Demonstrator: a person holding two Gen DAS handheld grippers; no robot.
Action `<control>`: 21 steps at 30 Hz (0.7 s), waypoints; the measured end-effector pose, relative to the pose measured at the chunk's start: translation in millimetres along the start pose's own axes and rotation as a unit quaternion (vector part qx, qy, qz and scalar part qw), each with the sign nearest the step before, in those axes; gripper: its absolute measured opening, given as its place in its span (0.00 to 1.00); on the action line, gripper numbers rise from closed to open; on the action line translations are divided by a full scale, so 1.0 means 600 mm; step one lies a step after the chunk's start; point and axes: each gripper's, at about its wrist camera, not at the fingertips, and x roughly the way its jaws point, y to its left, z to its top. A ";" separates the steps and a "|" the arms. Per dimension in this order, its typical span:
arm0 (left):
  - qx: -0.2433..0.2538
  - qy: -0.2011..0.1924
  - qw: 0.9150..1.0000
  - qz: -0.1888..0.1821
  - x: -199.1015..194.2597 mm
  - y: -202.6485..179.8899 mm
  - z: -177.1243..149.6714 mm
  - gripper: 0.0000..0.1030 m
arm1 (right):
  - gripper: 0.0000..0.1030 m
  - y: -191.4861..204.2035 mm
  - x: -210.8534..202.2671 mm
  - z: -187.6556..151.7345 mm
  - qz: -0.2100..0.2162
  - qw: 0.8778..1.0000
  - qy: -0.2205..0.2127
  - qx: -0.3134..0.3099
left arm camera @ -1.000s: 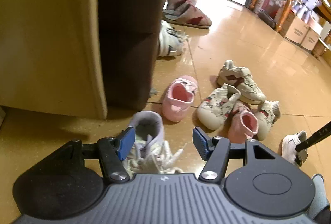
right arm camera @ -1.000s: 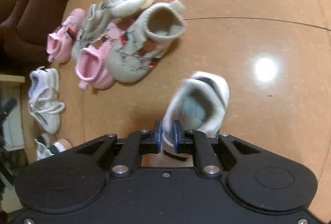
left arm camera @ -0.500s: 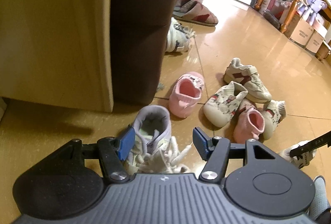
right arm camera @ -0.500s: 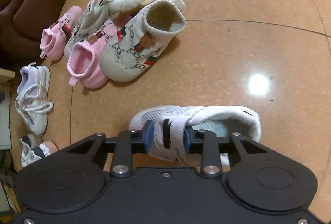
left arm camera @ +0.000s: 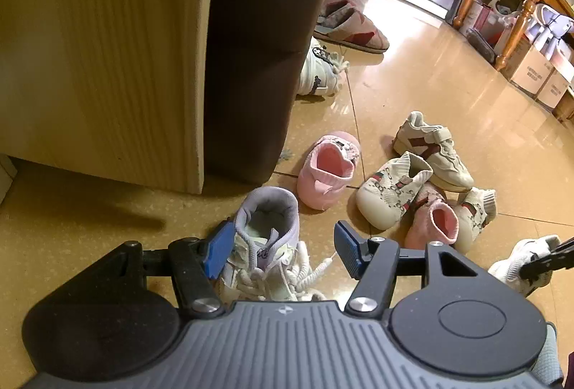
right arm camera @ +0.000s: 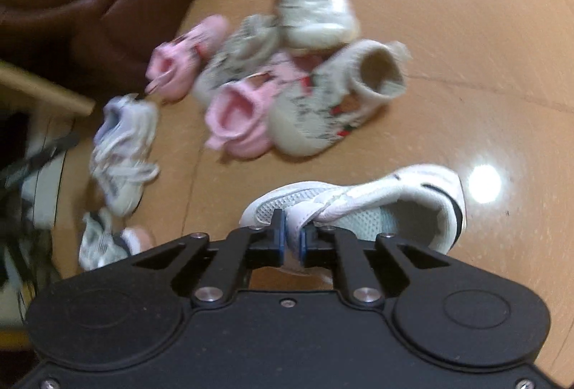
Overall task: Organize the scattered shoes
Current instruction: 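Carry the velcro sneaker with the right tool beside the white shoes and open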
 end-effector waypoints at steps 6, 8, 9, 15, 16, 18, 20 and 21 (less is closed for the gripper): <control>-0.007 -0.005 1.000 0.002 -0.013 0.006 0.003 0.59 | 0.08 0.083 -0.017 -0.013 0.015 0.990 0.036 -0.138; -0.012 -0.006 1.000 0.003 -0.014 0.011 0.003 0.59 | 0.08 0.123 -0.009 -0.029 0.016 0.977 0.059 -0.206; -0.014 -0.006 1.000 0.003 -0.015 0.013 0.003 0.59 | 0.08 0.137 -0.004 -0.037 0.017 0.971 0.069 -0.230; -0.007 -0.001 1.000 0.008 -0.009 0.018 -0.001 0.59 | 0.08 0.192 0.037 -0.084 0.018 0.932 0.127 -0.339; 0.000 0.000 1.000 0.009 -0.007 0.016 -0.002 0.59 | 0.08 0.197 0.043 -0.090 0.022 0.929 0.134 -0.345; 0.013 0.002 1.000 0.011 -0.005 0.011 -0.003 0.59 | 0.08 0.209 0.050 -0.102 0.029 0.919 0.143 -0.367; 0.014 0.002 1.000 0.008 -0.004 0.009 -0.003 0.59 | 0.08 0.226 0.063 -0.115 0.033 0.904 0.161 -0.394; 0.014 0.002 1.000 0.007 -0.004 0.008 -0.003 0.59 | 0.08 0.234 0.071 -0.121 0.037 0.897 0.174 -0.406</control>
